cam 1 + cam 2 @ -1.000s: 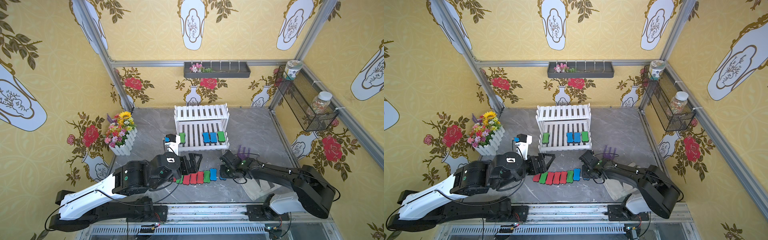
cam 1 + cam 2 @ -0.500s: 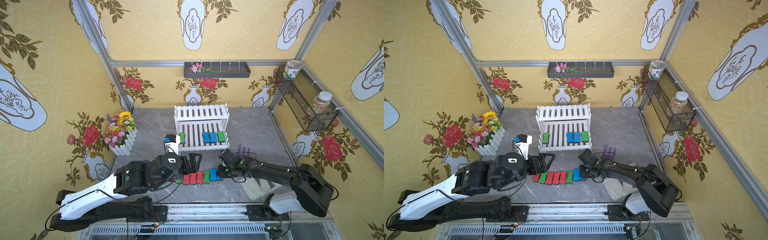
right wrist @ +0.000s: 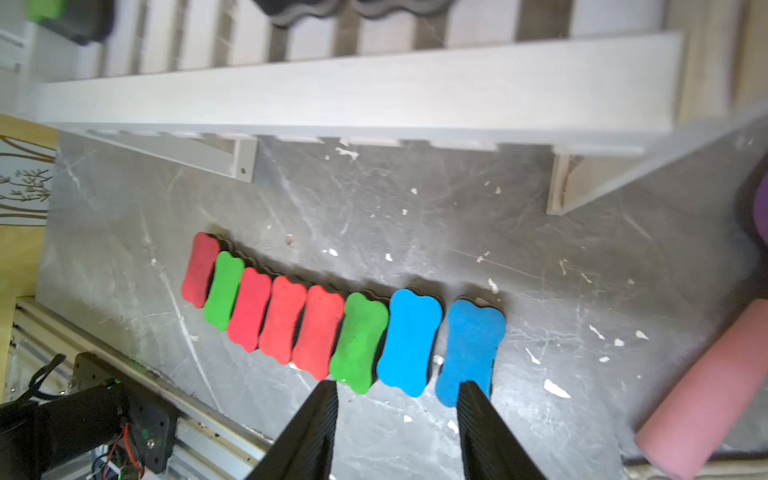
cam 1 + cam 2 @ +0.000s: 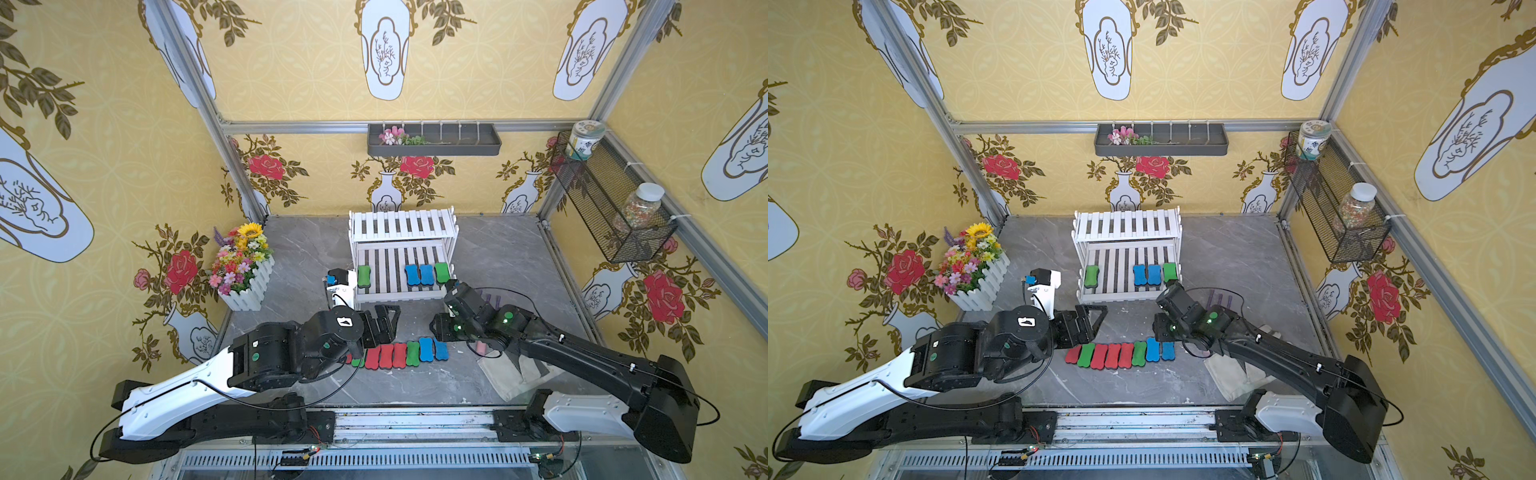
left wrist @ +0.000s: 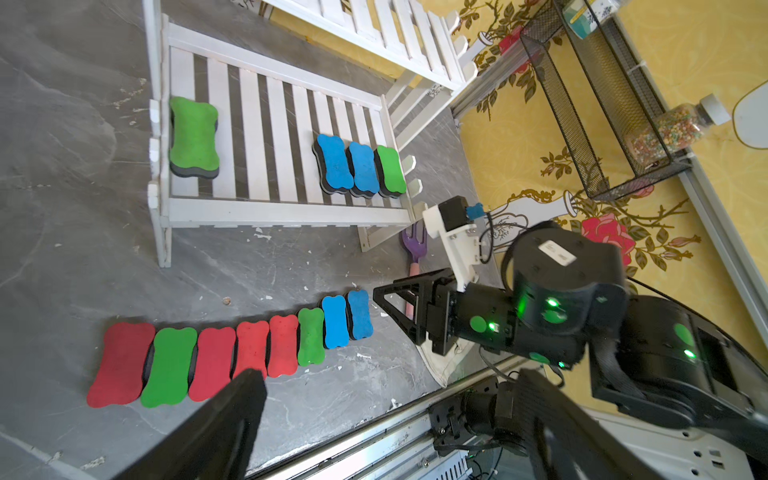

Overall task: Remove the whiteboard erasers from the shelf
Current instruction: Move the whiteboard eraser to the center of the board, then pick up the whiteboard eraser from the shelf.

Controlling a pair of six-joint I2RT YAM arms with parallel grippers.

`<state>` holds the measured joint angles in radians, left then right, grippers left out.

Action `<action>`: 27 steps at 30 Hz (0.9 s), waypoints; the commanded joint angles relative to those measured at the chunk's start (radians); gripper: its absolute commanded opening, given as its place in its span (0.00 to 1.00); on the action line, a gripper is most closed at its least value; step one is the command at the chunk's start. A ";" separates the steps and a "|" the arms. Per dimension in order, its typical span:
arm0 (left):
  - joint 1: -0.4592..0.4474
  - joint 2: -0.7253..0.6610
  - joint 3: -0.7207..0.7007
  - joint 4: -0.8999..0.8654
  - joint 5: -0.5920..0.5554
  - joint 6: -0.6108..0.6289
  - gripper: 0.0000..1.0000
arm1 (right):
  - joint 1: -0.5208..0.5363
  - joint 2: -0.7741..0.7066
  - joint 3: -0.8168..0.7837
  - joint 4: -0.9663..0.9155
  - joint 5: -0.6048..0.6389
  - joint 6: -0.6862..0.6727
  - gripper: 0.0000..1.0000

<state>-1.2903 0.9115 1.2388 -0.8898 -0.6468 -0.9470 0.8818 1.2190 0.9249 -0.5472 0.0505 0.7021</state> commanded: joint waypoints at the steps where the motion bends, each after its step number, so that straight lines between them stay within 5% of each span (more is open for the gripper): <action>1: 0.001 -0.039 -0.025 -0.053 -0.066 -0.044 1.00 | 0.069 0.035 0.123 -0.053 0.160 0.006 0.53; 10: 0.002 -0.165 -0.110 -0.031 -0.025 -0.055 0.99 | 0.079 0.270 0.412 -0.099 0.367 0.002 0.57; 27: 0.002 -0.180 -0.064 -0.015 0.029 0.047 1.00 | 0.011 0.504 0.580 -0.115 0.345 -0.046 0.49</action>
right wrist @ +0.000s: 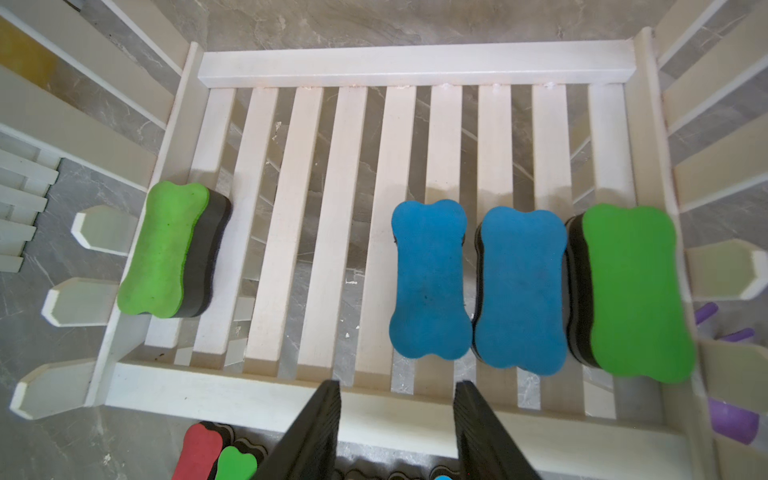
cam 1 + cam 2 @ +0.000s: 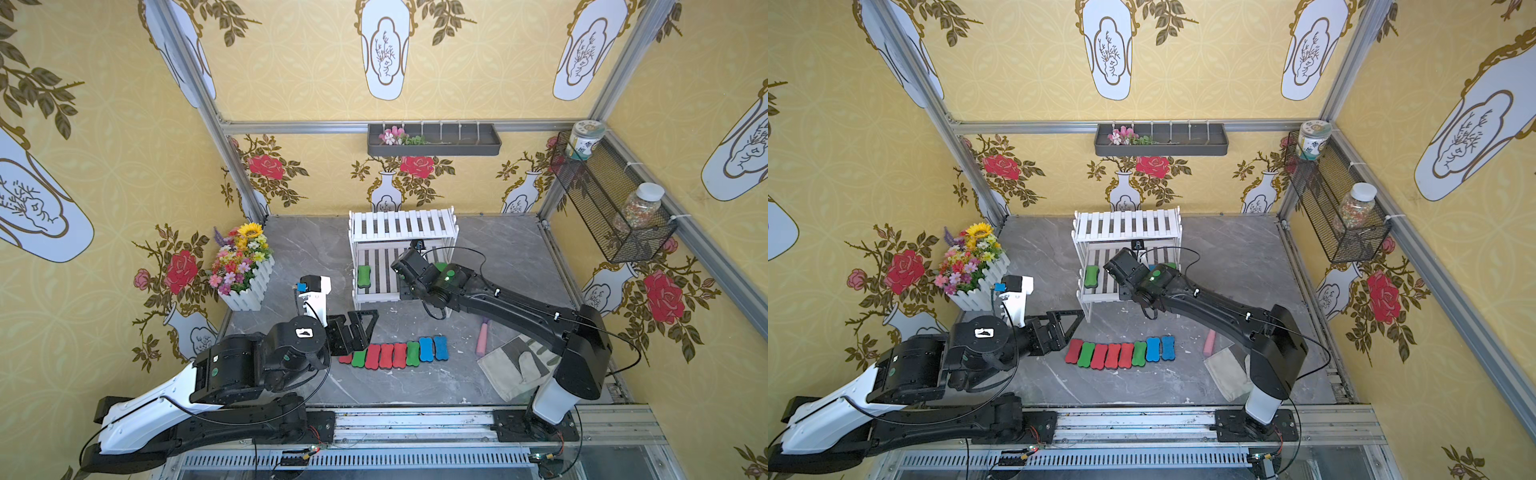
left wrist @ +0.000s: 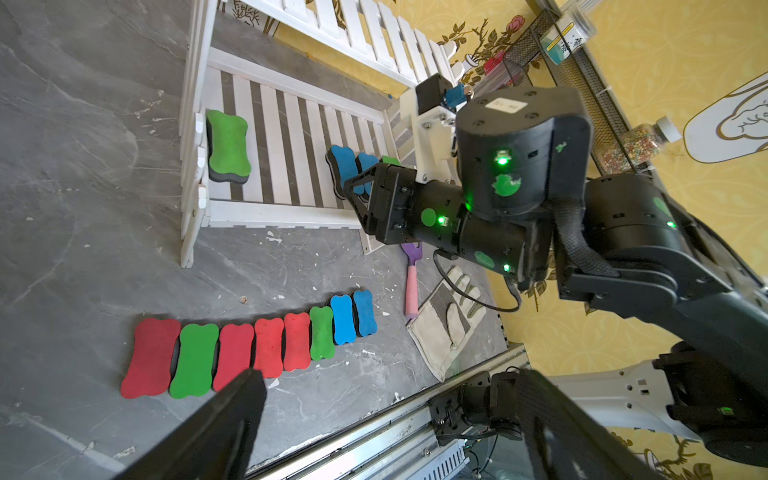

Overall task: Remove the whiteboard erasers from the shelf
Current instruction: Pick up the whiteboard eraser from the shelf.

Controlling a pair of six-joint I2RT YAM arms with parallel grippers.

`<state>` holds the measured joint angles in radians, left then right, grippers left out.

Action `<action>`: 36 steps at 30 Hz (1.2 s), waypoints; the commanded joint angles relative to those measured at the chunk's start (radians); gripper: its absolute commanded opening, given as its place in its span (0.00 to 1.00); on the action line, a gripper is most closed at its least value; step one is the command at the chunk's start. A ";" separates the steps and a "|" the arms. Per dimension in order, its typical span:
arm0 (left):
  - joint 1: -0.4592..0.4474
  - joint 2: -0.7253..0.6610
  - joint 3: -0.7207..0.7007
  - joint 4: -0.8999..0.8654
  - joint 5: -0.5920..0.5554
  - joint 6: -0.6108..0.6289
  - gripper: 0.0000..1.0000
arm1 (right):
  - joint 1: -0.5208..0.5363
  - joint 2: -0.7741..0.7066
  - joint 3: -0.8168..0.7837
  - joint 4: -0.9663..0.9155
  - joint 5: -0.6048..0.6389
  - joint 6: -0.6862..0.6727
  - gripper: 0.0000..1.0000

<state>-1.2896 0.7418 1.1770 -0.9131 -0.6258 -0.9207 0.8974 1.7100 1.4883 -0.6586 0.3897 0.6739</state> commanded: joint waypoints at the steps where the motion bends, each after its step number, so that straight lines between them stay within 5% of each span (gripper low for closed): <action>1: 0.001 -0.014 -0.005 0.008 0.008 0.020 1.00 | -0.005 0.021 0.028 -0.012 0.011 -0.018 0.49; 36: 0.001 -0.018 -0.007 0.002 0.005 0.026 1.00 | -0.060 0.136 0.106 -0.058 0.033 -0.054 0.47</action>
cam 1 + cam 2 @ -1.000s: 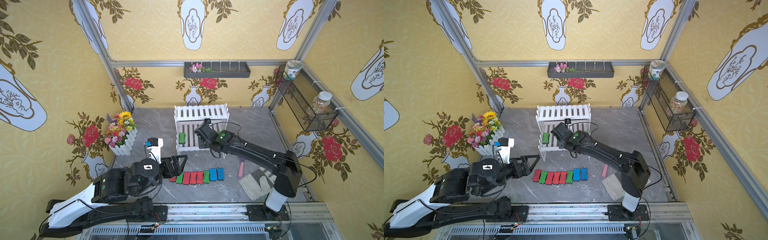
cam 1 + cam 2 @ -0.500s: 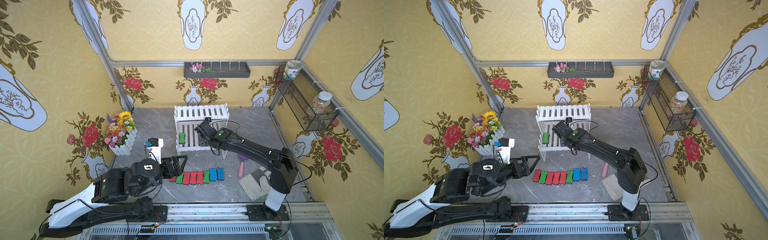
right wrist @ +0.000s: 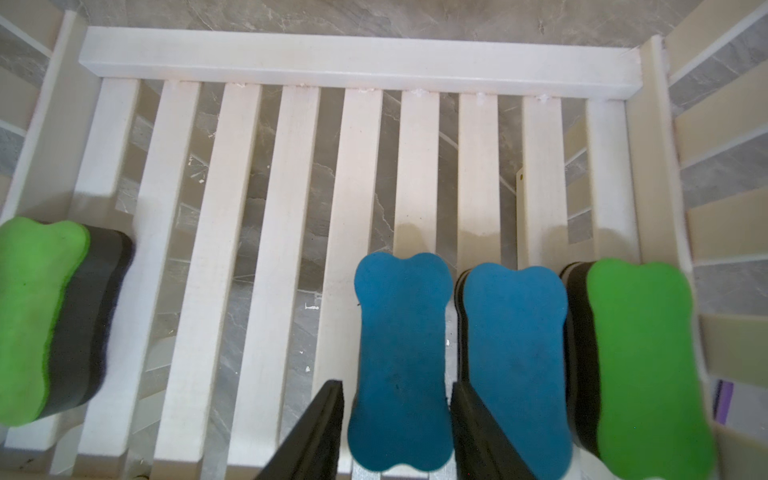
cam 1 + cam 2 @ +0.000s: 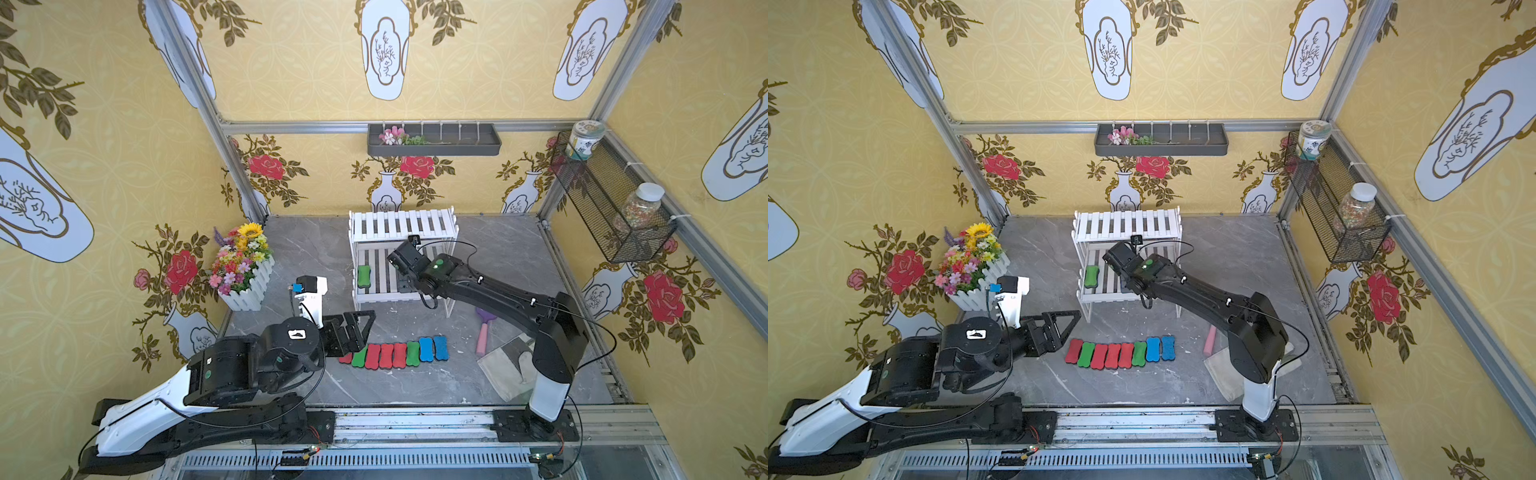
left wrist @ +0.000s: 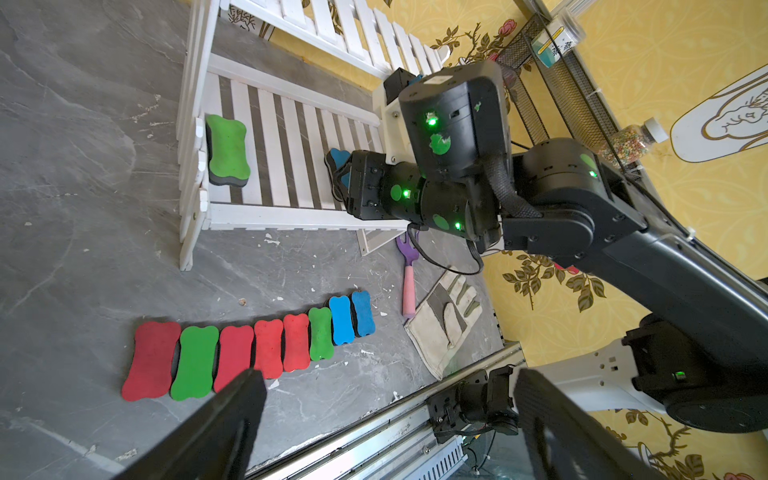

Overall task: Remove the whiteboard erasers from the shelf
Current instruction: Pick up the whiteboard eraser from the shelf.

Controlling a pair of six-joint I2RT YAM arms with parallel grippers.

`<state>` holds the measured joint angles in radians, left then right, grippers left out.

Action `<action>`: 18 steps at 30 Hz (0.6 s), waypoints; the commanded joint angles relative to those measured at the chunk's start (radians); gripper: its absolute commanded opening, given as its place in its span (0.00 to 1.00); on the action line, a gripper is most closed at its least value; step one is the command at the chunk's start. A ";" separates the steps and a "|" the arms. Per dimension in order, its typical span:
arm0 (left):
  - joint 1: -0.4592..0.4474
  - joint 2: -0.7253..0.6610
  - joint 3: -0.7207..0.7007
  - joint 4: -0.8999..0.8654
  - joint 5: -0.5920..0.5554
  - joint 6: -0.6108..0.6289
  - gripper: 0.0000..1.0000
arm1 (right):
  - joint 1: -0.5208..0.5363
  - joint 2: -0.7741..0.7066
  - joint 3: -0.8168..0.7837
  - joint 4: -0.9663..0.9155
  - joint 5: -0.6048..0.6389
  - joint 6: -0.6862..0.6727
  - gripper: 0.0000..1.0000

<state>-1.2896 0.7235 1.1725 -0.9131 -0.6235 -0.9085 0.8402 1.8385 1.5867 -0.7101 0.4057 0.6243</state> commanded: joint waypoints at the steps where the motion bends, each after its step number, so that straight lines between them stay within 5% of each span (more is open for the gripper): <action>1: 0.001 0.001 -0.002 0.003 0.002 0.017 1.00 | -0.003 0.011 0.007 -0.008 0.015 -0.004 0.46; 18: 0.001 -0.006 -0.011 -0.002 -0.001 0.011 1.00 | -0.003 0.082 0.064 -0.080 0.016 0.008 0.42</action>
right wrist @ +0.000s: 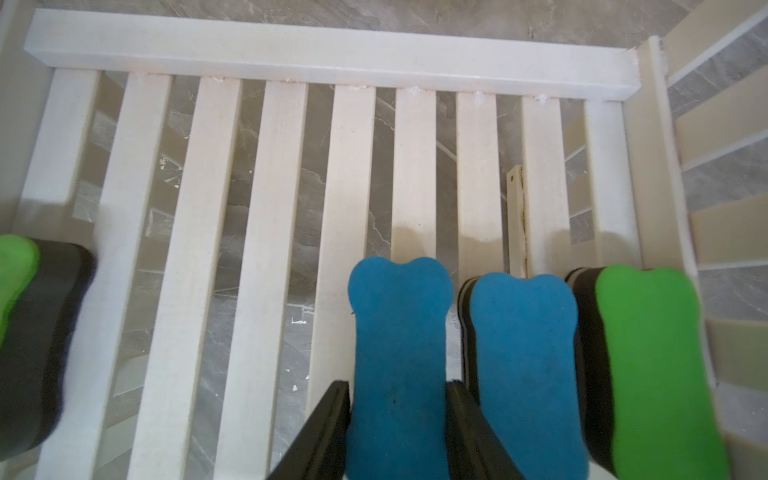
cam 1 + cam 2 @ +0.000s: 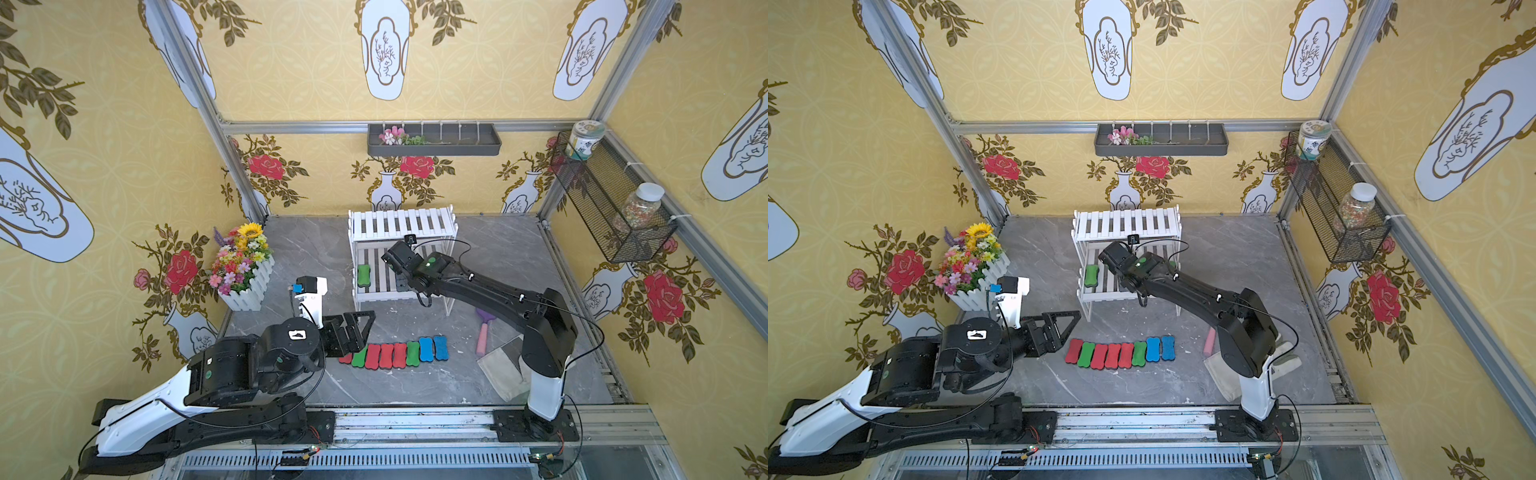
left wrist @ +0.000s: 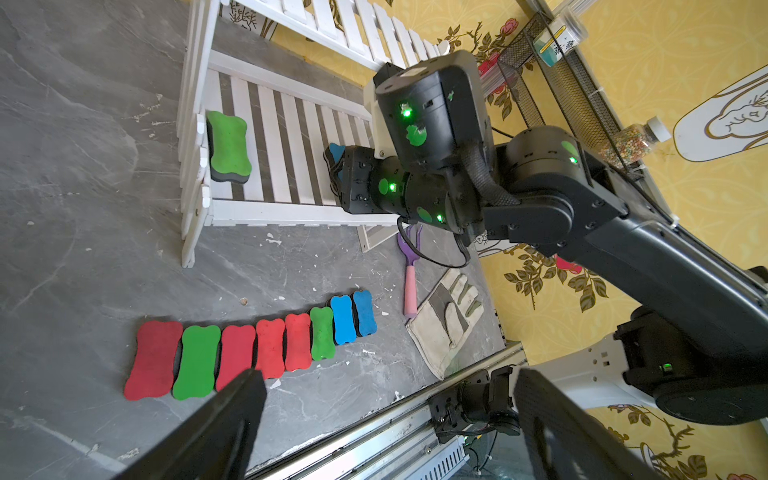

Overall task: Remove the whiteboard erasers from the shelf
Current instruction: Pick up the whiteboard eraser from the shelf, then place the whiteboard eraser at the center of the board.

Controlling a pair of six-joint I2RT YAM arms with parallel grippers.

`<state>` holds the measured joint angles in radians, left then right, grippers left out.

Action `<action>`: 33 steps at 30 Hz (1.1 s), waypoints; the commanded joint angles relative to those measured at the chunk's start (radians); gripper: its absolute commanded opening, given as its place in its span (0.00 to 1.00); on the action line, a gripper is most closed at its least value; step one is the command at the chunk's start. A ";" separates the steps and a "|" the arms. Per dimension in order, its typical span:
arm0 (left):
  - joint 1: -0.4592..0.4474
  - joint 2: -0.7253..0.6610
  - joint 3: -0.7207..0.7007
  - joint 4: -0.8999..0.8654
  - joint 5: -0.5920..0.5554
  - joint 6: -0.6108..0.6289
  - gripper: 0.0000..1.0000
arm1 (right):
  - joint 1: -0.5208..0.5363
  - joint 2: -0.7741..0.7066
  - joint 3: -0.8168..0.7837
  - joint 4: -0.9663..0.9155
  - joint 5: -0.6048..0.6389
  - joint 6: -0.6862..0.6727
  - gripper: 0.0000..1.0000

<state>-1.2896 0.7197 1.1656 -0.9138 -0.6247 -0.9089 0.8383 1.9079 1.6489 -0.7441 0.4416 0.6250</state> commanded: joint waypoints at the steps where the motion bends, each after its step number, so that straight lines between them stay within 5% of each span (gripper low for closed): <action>1: 0.001 -0.002 -0.004 -0.002 0.000 0.010 1.00 | 0.001 0.015 0.006 -0.050 -0.019 0.008 0.42; 23: 0.001 0.010 -0.004 -0.002 -0.009 0.002 1.00 | 0.044 -0.138 -0.052 0.107 -0.107 -0.003 0.37; 33: 0.001 0.018 -0.012 -0.007 -0.024 -0.002 1.00 | 0.131 -0.355 -0.247 0.149 -0.102 0.064 0.37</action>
<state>-1.2896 0.7357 1.1576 -0.9146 -0.6346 -0.9161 0.9470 1.5982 1.4475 -0.6205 0.3313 0.6521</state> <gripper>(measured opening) 0.996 0.373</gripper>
